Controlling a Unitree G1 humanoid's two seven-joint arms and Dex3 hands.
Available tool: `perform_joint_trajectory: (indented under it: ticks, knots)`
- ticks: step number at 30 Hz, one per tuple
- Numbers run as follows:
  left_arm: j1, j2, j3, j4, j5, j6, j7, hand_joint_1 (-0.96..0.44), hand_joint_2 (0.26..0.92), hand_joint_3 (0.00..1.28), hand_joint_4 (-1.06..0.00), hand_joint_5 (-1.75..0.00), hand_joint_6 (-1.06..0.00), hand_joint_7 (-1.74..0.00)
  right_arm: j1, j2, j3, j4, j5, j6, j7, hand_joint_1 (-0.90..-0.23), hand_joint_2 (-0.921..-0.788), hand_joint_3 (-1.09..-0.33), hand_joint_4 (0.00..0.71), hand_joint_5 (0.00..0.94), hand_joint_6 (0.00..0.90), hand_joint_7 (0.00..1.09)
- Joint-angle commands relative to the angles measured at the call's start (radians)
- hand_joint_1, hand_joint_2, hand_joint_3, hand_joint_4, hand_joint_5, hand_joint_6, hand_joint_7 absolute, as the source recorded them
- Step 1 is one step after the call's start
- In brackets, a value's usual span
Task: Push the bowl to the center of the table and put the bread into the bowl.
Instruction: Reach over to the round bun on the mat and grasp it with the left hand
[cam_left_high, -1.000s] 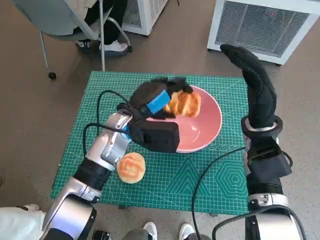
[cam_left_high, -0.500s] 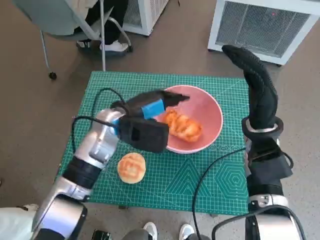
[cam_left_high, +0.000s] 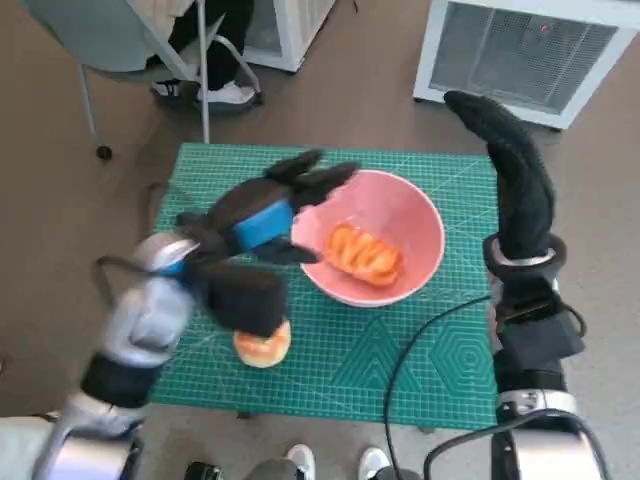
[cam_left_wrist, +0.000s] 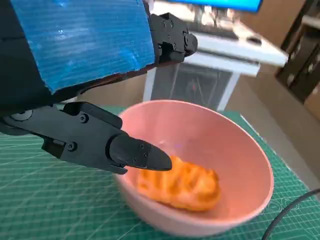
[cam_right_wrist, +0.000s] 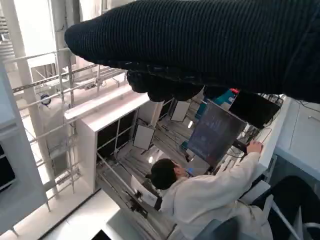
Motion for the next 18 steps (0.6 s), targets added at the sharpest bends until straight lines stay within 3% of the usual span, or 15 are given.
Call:
perform_joint_trajectory:
  ticks: [1, 9, 18]
  knots:
    - [0.120, 0.053, 0.075, -0.137, -0.052, 0.008, -0.019, -0.39, 0.916, 0.03, -0.04, -0.02, -0.22, -0.04, 0.021, 0.004, 0.000, 0.003, 0.011, 0.008, 0.004, -0.588, -0.921, -0.781, 0.344, 0.000, 0.159, 0.37]
    - [0.277, 0.118, 0.132, -0.250, -0.063, 0.045, -0.053, -0.35, 0.900, 0.00, -0.14, -0.02, -0.29, -0.05, 0.025, 0.009, 0.000, 0.002, 0.020, 0.008, 0.010, -0.574, -0.921, -0.783, 0.344, 0.000, 0.160, 0.37]
    - [0.393, 0.147, 0.124, -0.292, -0.057, 0.093, -0.094, -0.36, 0.894, 0.00, -0.17, -0.01, -0.31, -0.03, 0.024, 0.011, 0.003, 0.005, 0.023, 0.009, 0.014, -0.571, -0.921, -0.785, 0.345, 0.001, 0.160, 0.37]
